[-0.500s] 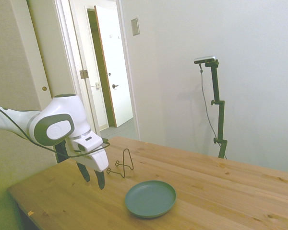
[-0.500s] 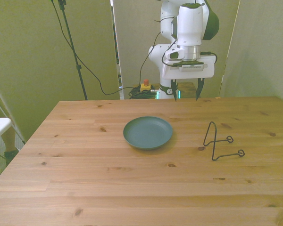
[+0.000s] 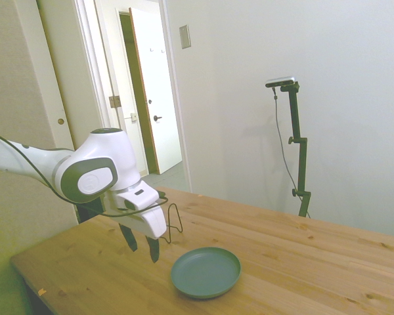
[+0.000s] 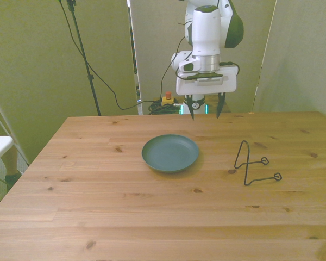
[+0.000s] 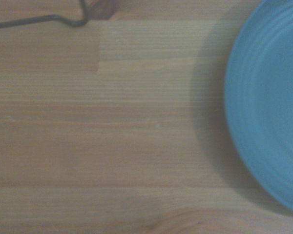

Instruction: Load the plate

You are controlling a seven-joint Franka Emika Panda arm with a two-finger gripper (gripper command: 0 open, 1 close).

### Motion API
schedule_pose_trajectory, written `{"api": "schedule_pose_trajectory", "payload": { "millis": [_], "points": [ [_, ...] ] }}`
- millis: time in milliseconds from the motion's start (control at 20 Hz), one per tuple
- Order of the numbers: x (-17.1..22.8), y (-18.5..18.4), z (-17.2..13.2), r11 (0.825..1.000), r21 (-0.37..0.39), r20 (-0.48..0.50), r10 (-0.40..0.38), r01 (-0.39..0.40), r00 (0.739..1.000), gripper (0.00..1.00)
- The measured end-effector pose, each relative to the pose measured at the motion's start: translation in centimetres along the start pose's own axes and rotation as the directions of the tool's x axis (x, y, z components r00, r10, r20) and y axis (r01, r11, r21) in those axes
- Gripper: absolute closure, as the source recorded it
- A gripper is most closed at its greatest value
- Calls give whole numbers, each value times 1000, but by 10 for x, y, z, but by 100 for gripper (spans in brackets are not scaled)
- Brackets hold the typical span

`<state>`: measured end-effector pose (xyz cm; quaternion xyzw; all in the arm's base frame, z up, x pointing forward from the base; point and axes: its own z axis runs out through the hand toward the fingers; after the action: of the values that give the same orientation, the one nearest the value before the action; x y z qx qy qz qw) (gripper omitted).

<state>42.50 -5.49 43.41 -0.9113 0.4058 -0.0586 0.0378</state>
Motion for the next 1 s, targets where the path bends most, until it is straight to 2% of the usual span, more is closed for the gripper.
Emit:
{"api": "schedule_pose_trajectory", "payload": {
  "millis": [650, 1000],
  "points": [
    [168, 95, -4, 996, -21, -32, 90, -91, 995, 0],
    [220, 116, 9, 996, 2, 32, 95, -95, 995, 0]
  ]
}}
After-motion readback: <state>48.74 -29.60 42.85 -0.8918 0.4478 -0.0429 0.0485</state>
